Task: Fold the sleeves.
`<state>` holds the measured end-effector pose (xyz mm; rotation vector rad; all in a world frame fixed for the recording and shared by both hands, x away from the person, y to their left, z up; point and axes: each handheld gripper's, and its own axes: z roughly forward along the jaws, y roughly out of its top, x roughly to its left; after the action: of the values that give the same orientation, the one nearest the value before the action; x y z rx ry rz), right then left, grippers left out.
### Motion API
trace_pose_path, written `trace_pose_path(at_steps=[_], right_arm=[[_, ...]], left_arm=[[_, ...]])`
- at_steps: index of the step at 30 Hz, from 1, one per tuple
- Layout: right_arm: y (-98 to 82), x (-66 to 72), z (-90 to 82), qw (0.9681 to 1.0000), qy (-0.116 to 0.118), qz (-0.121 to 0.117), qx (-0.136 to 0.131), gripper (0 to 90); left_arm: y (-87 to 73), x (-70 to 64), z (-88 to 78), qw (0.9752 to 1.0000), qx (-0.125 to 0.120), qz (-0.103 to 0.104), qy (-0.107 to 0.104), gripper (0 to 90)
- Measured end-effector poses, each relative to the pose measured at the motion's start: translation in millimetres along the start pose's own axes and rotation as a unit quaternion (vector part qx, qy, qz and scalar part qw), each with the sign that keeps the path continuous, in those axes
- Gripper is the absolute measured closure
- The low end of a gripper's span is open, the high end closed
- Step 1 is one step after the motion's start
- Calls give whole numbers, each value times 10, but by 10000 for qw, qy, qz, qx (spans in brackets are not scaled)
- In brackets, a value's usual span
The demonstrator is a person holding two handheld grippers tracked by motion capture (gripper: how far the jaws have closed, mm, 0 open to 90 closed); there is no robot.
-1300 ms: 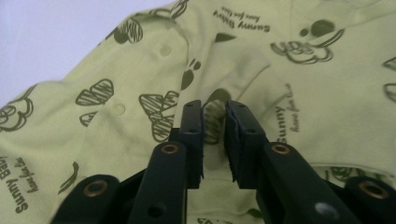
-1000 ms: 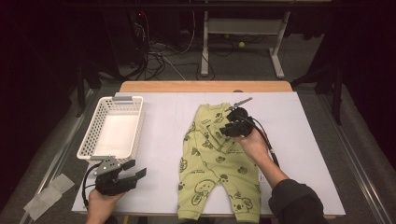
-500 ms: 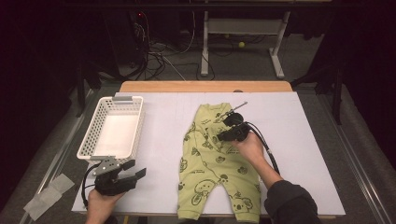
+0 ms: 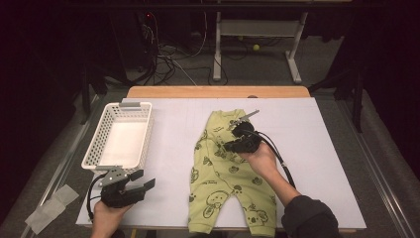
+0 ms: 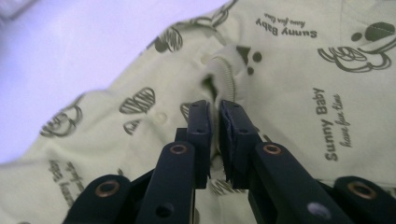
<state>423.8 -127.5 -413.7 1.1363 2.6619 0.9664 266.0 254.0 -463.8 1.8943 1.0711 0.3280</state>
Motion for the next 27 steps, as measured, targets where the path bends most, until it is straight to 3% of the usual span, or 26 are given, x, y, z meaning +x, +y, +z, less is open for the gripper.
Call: trace_pose_path(at_steps=[5, 10, 12, 15, 17, 22, 27], right_arm=[[31, -39, -75, 9995, -191, 103, -238, 798], [-26, -112, -1, 9990, -418, 137, 40, 800], [-72, -114, 81, 9989, -398, 191, 158, 800], [-140, -81, 236, 9985, -362, 94, 387, 793], [-161, -55, 272, 9985, -405, 15, 376, 789], [-156, -72, 195, 9985, -448, 43, 325, 713], [-171, -133, 7, 9990, -436, 90, 55, 682]], left_arm=[[0, 2, 0, 10000, -2, -4, -8, 366], [0, -2, 0, 10000, -1, 9, -10, 366], [-1, -2, -3, 10000, -13, -5, -9, 366], [-1, 2, -2, 10000, 0, 1, -6, 366], [-1, 1, -2, 10000, -2, 4, -6, 366], [-1, -1, -6, 10000, -24, -2, 0, 366], [0, -5, 2, 10000, 3, 12, -5, 366]])
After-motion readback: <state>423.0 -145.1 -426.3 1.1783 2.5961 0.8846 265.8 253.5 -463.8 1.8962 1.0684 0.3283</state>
